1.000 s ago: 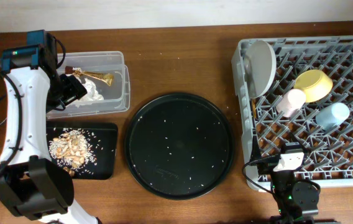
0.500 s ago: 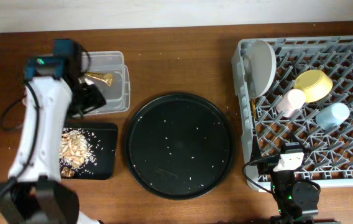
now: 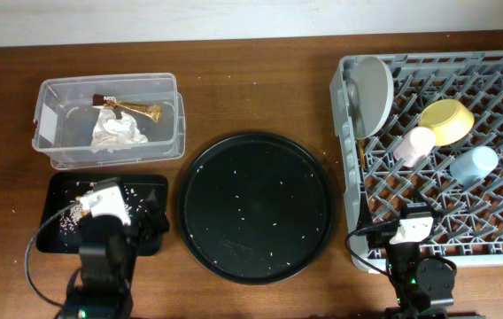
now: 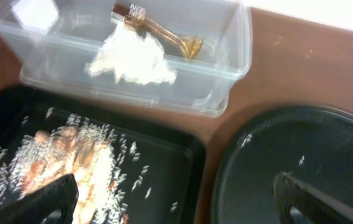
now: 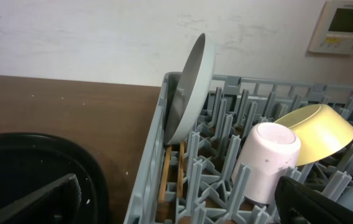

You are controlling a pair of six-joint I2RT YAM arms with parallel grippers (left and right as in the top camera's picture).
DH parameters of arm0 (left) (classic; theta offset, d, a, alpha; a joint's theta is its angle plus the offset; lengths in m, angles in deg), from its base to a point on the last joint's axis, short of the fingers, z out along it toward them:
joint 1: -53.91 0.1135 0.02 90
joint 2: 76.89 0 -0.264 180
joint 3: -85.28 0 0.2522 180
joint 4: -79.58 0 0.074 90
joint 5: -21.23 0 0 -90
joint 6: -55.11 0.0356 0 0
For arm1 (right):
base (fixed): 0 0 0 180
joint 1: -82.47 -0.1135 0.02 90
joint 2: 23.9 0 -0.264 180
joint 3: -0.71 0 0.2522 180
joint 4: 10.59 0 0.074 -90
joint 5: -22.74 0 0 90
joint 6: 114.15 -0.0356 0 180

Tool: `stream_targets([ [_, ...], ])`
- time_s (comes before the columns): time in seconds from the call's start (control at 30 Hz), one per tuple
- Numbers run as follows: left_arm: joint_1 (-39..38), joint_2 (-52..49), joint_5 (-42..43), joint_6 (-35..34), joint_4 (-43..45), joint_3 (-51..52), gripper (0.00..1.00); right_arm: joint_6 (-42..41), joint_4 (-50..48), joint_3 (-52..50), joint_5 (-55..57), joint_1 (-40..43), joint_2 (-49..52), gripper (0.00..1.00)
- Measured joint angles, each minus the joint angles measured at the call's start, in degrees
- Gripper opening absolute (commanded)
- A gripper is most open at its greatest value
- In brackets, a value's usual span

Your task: Sort waste into correct bins and load items into the dishwasher rack

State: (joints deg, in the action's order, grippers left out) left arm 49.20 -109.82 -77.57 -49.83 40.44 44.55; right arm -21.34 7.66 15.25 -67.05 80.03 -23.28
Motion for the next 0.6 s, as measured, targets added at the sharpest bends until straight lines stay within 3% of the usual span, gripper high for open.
stream_targets([
  [0.1,0.0,7.3,-0.7,0.5,1.3,4.6,0.99,0.0,0.0,0.0,0.0,0.0,0.0,0.98],
  [0.23,0.0,8.5,-0.6,0.5,4.6,7.9,0.99,0.0,0.0,0.0,0.0,0.0,0.0,0.98],
  [0.47,0.0,17.0,0.5,0.7,21.3,20.2,0.99,0.0,0.0,0.0,0.0,0.0,0.0,0.98],
  [0.6,0.2,23.4,2.6,3.5,23.2,25.0,0.99,0.0,0.0,0.0,0.0,0.0,0.0,0.98],
])
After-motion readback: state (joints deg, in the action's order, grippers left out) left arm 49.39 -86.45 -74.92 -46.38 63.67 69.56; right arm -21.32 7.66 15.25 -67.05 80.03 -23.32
